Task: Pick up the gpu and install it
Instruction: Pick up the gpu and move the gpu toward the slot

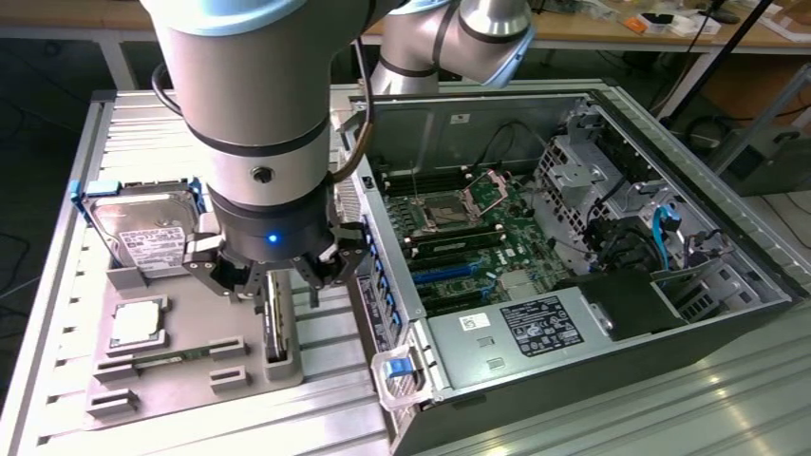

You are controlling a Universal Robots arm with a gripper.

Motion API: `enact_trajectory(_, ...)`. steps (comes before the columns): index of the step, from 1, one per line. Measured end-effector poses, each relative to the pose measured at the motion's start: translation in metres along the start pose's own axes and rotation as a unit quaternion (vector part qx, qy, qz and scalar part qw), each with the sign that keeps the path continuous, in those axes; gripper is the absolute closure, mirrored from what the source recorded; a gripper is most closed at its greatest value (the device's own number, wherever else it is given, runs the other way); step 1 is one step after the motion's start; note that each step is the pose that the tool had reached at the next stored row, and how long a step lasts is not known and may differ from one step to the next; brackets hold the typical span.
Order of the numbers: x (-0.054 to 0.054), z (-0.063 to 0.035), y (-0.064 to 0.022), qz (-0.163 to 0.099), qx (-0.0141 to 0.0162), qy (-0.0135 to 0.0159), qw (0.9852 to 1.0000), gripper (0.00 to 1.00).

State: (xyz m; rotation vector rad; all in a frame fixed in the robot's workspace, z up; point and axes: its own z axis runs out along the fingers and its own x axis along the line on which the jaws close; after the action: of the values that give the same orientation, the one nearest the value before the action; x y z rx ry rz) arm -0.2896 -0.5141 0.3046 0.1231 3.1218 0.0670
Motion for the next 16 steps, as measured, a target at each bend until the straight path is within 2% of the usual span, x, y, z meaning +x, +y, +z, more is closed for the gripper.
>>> enact_trajectory(16, 0.002, 0.0083, 0.0109, 0.000, 0.0000, 0.0000, 1.0000, 0.46)
